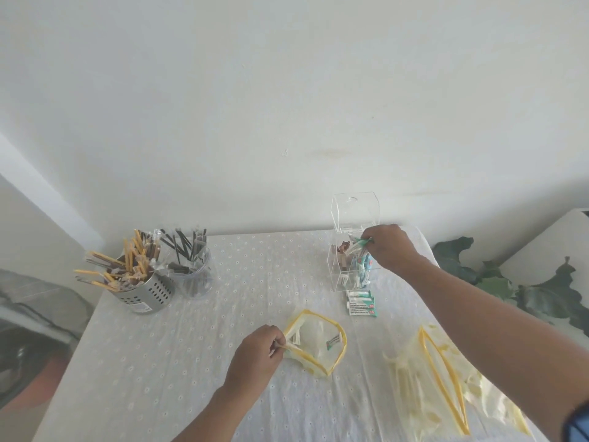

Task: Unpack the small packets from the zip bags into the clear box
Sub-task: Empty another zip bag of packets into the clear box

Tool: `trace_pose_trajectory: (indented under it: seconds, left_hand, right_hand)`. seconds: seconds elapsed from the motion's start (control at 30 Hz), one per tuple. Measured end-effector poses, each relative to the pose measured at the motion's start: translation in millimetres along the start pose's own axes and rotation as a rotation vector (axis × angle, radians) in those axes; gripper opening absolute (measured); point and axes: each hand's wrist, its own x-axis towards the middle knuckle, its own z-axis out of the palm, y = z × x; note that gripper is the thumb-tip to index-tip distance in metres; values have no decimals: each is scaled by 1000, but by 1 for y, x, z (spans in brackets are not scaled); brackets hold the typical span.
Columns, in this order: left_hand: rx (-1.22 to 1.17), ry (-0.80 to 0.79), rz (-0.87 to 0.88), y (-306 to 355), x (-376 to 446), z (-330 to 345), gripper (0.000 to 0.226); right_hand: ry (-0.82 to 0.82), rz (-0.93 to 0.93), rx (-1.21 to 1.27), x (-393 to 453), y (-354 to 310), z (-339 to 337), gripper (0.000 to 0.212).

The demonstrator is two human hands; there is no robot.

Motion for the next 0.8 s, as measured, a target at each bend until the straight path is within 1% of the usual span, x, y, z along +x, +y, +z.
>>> trace_pose_trajectory:
  seconds: [0.1,0.23,0.37,0.5,0.57,0.63,0.8]
  left_hand:
    - [-1,18,5,2,-2,-2,19]
    - [5,40,-5,4,0,-5,18]
    - [8,44,-9,7,0,-5,17]
    - [4,54,0,10,0,-4,17]
    - [4,61,4,11,0,-5,16]
    - [2,57,11,11,1,-6,15]
    - [-17,58,13,9,5,-6,16]
  right_hand:
    - [-98,-25,-74,16,-2,22,21]
    - [-150,-25,-82,27,-3,47,29]
    - [-214,32,-155,20,-3,69,25]
    - [-281,49,-111,22,-4,73,24]
    - [-268,41,-80,25,-5,66,29]
    - [-196,49,-29,25,-4,58,36]
    - [-116,83,-90,19,0,47,29]
